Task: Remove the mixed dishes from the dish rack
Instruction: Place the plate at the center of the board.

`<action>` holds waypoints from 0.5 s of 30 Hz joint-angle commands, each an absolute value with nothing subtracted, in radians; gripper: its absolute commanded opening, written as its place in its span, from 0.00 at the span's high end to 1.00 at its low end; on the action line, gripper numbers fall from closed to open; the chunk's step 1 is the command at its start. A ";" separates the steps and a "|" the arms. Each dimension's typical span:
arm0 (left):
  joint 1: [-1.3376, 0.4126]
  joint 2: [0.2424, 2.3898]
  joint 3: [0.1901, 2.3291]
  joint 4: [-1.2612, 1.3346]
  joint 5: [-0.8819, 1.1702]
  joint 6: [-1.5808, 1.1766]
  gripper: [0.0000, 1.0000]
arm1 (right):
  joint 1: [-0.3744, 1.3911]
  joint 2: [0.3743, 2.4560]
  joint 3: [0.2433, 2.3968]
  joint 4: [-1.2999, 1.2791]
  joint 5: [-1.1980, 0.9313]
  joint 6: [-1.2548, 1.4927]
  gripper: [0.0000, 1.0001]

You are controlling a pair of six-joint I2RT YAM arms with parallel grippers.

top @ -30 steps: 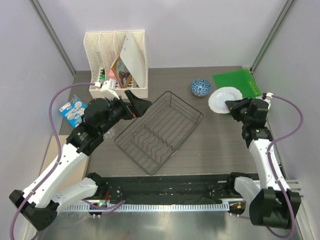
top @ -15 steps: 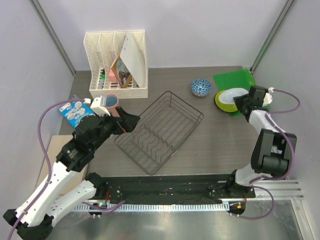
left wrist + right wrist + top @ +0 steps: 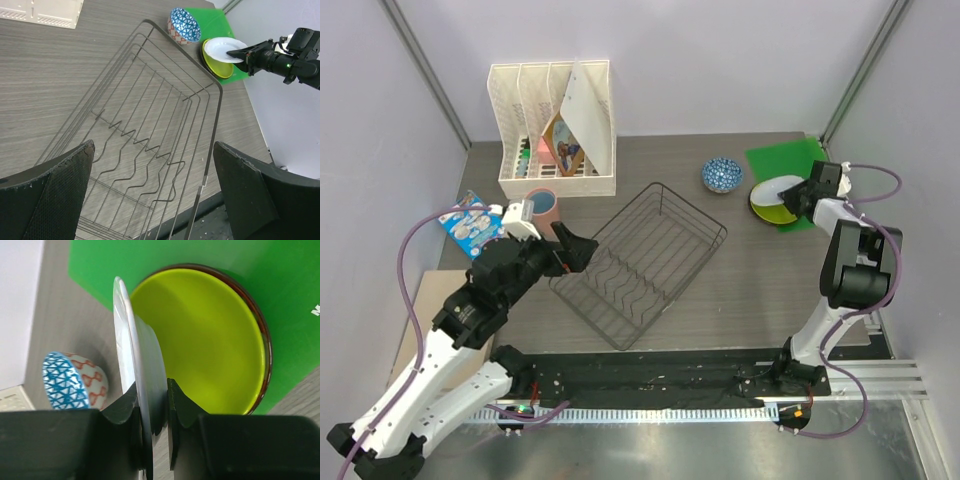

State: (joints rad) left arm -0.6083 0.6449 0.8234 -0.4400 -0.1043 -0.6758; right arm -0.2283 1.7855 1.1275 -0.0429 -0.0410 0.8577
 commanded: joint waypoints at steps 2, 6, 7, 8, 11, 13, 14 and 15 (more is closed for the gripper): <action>-0.607 0.678 0.818 -0.408 -0.087 -0.681 0.00 | -0.229 1.812 1.143 0.008 -0.070 0.807 0.98; -0.607 0.689 0.802 -0.396 -0.081 -0.695 0.00 | -0.229 1.850 1.160 0.006 -0.084 0.793 0.74; -0.607 0.689 0.799 -0.394 -0.080 -0.698 0.00 | -0.229 1.856 1.166 0.008 -0.083 0.790 0.68; -0.606 0.690 0.792 -0.385 -0.080 -0.703 0.00 | -0.229 1.858 1.172 -0.032 -0.080 0.788 0.66; -0.607 0.695 0.785 -0.374 -0.074 -0.704 0.00 | -0.229 1.853 1.196 -0.083 -0.054 0.767 0.60; -0.607 0.706 0.787 -0.370 -0.071 -0.704 0.00 | -0.229 1.848 1.222 -0.122 -0.015 0.738 0.57; -0.607 0.710 0.787 -0.362 -0.069 -0.704 0.00 | -0.229 1.848 1.247 -0.173 -0.005 0.727 0.56; -0.606 0.713 0.787 -0.361 -0.066 -0.704 0.00 | -0.227 1.848 1.261 -0.198 0.032 0.716 0.55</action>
